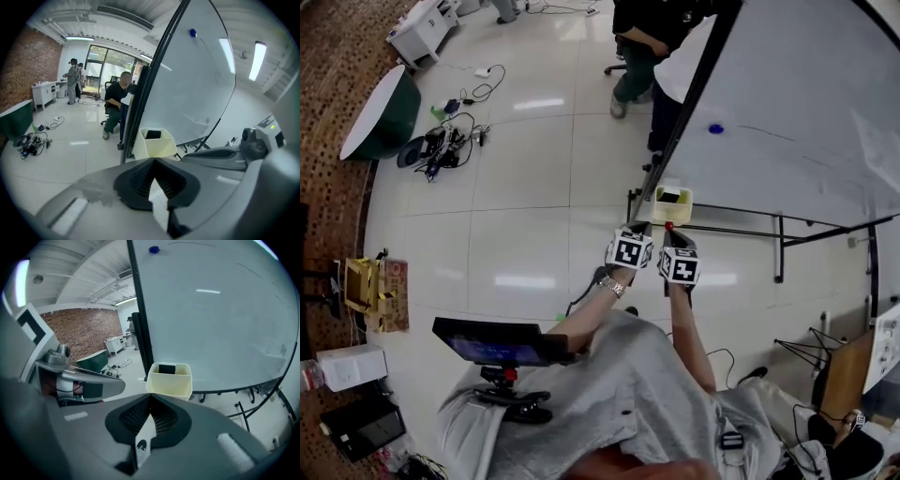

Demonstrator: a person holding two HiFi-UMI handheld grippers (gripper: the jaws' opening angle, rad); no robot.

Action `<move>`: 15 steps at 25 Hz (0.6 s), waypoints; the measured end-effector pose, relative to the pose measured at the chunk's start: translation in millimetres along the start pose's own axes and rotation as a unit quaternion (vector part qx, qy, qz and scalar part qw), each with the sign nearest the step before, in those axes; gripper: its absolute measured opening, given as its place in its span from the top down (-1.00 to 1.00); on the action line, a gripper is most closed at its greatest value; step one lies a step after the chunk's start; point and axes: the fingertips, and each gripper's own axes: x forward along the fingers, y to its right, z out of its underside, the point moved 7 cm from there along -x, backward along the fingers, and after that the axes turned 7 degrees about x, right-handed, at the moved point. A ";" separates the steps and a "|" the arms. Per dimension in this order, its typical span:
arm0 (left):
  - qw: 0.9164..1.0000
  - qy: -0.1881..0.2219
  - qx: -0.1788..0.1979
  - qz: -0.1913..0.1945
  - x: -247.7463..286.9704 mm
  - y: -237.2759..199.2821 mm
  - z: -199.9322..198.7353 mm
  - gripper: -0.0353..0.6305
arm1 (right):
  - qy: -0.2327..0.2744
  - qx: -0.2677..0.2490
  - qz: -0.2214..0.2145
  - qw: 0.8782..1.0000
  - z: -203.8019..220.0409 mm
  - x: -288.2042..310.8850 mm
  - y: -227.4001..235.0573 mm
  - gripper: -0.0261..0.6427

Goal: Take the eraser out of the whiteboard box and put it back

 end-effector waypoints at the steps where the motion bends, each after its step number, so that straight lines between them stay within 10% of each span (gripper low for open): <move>1: 1.000 0.000 0.001 -0.005 -7.2 8.9 8.3 0.88 | 0.002 -0.014 -0.007 1.000 4.2 -8.0 -4.6 0.91; 15: 0.999 -0.002 0.053 -0.005 -47.9 72.4 39.0 0.88 | 0.021 0.002 -0.035 0.999 32.7 -66.4 -10.7 0.91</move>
